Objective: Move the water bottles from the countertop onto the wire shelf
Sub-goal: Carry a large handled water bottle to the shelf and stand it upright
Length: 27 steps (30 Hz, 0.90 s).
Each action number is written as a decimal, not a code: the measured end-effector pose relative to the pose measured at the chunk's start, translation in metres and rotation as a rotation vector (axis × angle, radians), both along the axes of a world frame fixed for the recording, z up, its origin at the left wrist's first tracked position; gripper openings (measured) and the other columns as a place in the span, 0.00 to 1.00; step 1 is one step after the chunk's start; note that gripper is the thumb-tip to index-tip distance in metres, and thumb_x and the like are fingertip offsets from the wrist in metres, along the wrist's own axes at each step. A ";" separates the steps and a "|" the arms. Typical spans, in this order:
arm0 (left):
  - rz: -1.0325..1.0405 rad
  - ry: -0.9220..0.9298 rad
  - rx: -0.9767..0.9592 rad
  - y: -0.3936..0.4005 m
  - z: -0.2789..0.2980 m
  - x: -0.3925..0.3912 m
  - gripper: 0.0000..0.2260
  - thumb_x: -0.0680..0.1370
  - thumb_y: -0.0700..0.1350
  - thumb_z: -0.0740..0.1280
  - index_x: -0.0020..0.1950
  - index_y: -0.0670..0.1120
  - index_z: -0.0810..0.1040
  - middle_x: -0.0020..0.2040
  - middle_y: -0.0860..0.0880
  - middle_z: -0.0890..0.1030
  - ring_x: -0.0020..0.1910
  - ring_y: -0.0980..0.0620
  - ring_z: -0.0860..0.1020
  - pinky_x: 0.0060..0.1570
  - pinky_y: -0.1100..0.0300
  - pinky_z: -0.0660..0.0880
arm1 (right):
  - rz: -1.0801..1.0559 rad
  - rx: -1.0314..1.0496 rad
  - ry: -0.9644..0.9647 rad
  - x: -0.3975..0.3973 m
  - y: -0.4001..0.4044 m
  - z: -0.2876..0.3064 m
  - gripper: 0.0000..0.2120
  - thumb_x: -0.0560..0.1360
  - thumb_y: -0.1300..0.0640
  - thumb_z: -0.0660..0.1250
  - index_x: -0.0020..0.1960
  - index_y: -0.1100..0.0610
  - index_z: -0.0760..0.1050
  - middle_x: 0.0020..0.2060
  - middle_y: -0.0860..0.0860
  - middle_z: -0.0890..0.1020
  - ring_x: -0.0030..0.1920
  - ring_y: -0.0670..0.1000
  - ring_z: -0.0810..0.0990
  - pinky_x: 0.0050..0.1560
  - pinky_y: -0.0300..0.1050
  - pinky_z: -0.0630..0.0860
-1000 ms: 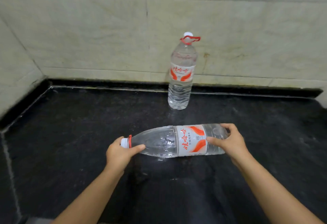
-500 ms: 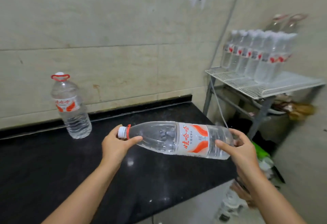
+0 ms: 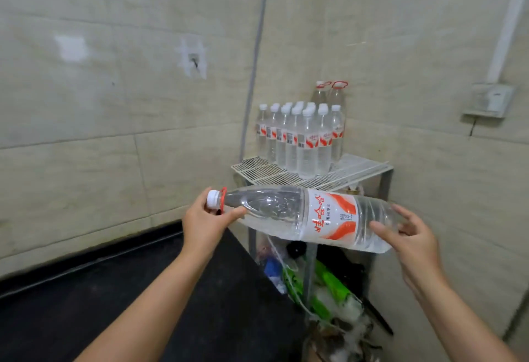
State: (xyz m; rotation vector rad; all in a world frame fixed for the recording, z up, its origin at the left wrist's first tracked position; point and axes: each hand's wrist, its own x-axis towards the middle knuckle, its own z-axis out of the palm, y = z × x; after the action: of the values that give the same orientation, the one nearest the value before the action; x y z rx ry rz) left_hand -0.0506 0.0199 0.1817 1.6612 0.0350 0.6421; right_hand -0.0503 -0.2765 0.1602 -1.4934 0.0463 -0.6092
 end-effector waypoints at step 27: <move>0.311 -0.199 0.423 -0.282 0.107 0.381 0.37 0.64 0.48 0.77 0.70 0.43 0.67 0.58 0.43 0.77 0.58 0.47 0.74 0.55 0.60 0.69 | 0.289 0.042 0.017 0.457 -0.241 0.020 0.20 0.68 0.56 0.73 0.56 0.57 0.70 0.45 0.50 0.84 0.35 0.39 0.81 0.37 0.35 0.77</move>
State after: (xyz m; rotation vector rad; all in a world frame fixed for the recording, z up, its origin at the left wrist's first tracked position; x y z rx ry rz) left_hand 0.3302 -0.2626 0.2884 2.0084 0.0138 1.1075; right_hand 0.4069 -0.5177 0.1803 -1.4314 -0.1409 -0.3605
